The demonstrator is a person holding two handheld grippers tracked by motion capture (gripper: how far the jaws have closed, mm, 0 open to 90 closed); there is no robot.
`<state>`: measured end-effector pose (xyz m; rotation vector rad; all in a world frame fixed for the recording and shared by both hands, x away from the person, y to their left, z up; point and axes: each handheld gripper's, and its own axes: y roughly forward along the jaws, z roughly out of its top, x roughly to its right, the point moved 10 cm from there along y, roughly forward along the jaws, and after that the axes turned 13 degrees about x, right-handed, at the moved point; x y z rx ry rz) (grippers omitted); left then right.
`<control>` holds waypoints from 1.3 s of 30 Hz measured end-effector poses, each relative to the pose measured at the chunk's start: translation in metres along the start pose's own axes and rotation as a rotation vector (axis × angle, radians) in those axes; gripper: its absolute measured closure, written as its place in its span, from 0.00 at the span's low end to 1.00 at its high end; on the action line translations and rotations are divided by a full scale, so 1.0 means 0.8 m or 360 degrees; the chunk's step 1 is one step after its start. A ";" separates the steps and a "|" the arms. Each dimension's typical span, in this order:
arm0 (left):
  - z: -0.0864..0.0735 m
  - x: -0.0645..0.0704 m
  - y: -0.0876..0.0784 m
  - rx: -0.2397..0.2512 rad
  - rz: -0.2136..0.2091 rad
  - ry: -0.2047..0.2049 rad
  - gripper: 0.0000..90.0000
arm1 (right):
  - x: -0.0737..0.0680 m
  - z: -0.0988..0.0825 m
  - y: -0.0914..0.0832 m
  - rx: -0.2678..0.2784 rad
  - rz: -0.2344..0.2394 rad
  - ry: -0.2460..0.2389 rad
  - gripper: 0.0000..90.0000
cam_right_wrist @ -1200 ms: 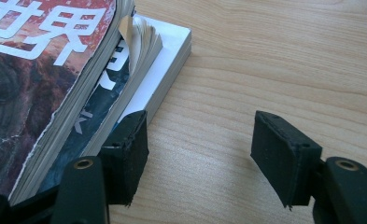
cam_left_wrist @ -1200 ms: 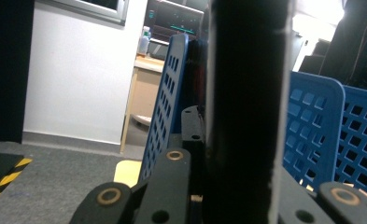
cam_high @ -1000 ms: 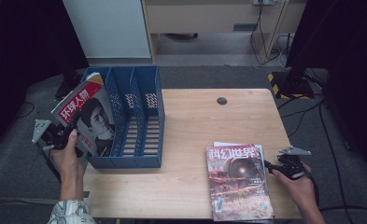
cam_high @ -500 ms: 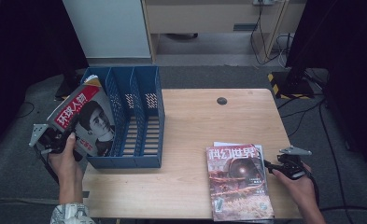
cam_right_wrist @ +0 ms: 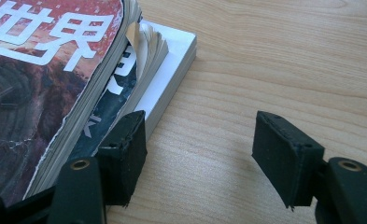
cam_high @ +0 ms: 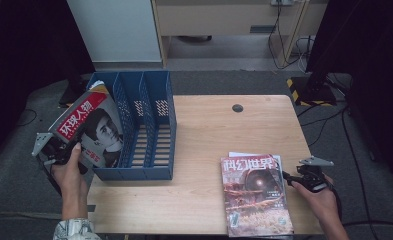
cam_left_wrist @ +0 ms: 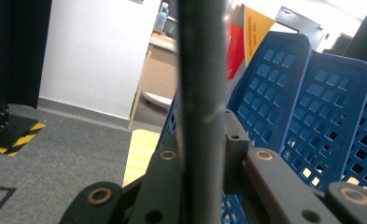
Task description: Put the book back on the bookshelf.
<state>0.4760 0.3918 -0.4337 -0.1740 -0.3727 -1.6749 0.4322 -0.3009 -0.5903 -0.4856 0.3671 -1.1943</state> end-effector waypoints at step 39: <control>-0.013 0.017 0.004 -0.0083 -0.0122 -0.0017 0.96 | 0.001 -0.002 0.000 -0.0017 -0.0004 0.0008 0.37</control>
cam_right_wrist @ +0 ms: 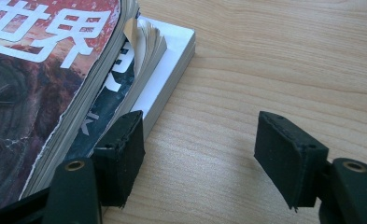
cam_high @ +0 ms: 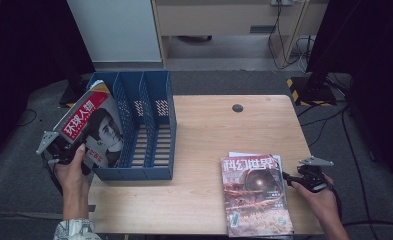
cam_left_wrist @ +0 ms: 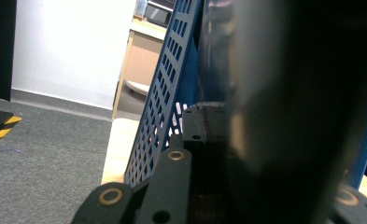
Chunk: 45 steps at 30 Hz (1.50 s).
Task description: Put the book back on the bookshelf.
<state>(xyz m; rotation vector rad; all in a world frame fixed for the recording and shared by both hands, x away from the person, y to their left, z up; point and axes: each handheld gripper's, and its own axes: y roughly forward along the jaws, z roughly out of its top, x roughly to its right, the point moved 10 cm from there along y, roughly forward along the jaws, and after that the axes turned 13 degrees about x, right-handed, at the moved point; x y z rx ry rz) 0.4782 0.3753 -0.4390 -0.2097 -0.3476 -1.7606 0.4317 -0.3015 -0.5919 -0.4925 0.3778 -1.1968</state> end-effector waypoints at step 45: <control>0.002 -0.003 0.032 0.0064 0.0083 0.0164 0.96 | 0.001 -0.003 0.001 -0.0013 -0.0006 -0.0002 0.37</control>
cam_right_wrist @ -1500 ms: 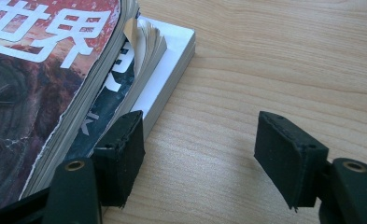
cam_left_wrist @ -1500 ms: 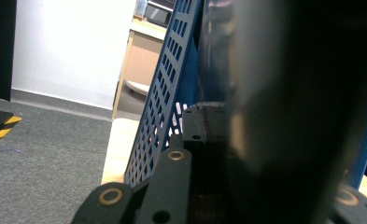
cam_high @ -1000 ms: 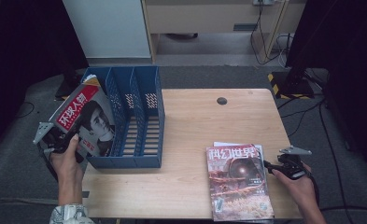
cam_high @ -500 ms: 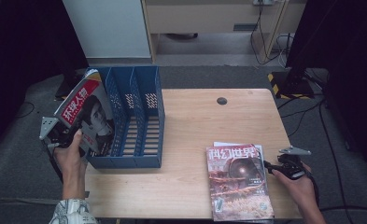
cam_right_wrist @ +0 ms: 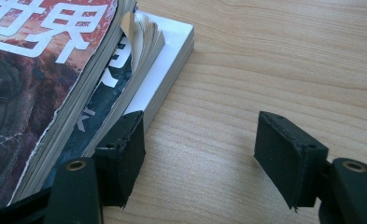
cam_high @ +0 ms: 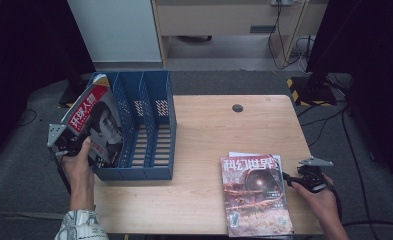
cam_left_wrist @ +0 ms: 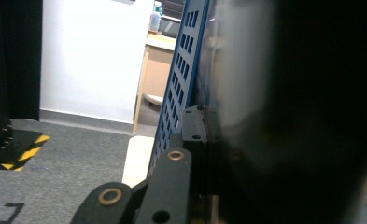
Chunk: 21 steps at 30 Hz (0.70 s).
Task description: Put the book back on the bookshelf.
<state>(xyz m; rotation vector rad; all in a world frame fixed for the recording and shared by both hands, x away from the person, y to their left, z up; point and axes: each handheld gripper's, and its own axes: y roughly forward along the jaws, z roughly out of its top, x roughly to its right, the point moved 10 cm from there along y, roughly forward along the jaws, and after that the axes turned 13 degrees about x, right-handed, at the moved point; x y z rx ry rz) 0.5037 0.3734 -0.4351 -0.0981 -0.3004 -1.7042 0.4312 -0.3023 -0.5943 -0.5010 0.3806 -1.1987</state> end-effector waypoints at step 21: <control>-0.007 -0.008 -0.015 -0.0056 0.0024 -0.0040 0.84 | 0.001 0.001 -0.001 0.0002 -0.0004 0.0012 0.34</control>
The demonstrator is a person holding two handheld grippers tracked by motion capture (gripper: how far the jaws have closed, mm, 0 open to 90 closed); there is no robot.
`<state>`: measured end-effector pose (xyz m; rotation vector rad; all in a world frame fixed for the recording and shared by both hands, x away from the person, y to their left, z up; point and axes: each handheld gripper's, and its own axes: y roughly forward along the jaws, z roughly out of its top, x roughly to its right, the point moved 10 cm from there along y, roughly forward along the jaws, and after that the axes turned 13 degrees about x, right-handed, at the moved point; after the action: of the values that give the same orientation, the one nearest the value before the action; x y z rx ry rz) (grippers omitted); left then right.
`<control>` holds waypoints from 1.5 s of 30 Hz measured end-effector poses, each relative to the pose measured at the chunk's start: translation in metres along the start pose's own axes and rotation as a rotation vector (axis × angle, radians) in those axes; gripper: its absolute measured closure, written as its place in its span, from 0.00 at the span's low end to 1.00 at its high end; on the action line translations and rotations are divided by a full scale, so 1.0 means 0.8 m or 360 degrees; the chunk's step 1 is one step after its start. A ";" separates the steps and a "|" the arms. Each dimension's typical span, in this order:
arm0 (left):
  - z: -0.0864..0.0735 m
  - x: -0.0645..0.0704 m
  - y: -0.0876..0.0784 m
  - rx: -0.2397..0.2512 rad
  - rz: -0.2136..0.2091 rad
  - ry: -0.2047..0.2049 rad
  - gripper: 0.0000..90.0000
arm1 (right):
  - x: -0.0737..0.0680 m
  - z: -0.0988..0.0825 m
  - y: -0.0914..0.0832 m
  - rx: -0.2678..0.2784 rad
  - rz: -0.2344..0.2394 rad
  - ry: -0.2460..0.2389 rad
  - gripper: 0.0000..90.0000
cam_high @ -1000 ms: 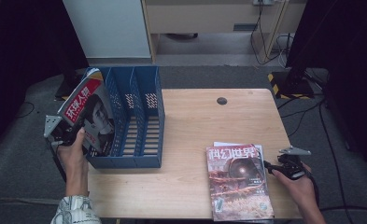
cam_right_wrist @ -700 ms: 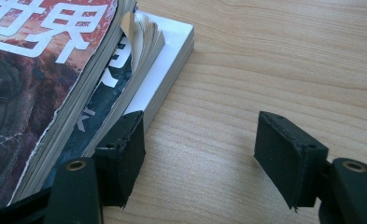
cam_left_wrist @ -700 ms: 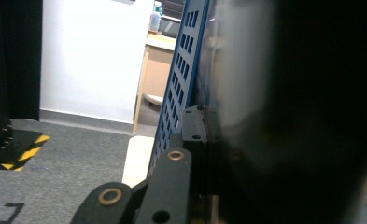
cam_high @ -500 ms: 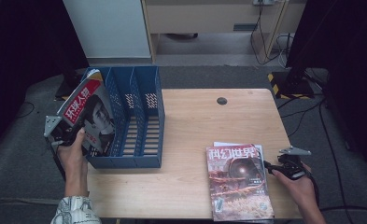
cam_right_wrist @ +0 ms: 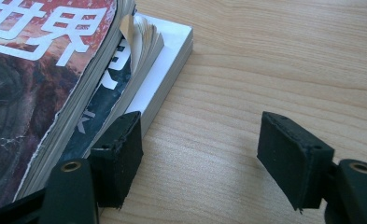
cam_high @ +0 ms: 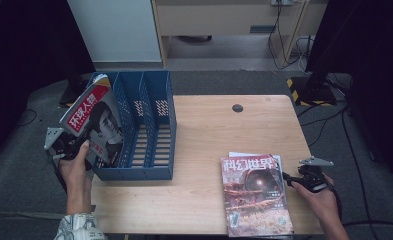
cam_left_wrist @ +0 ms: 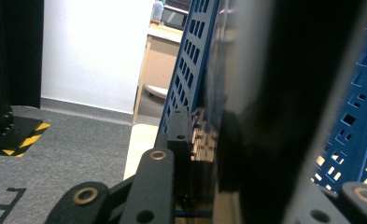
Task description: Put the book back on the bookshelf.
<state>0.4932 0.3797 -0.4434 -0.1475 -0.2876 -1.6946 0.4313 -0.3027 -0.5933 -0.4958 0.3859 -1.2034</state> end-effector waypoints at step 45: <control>-0.028 0.069 -0.126 -0.0171 0.0013 0.0068 0.62 | 0.011 0.015 -0.026 0.0123 -0.0025 0.0021 0.41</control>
<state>0.3869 0.3336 -0.4610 -0.1916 -0.1637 -1.7037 0.4245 -0.3146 -0.5719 -0.4246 0.3460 -1.2325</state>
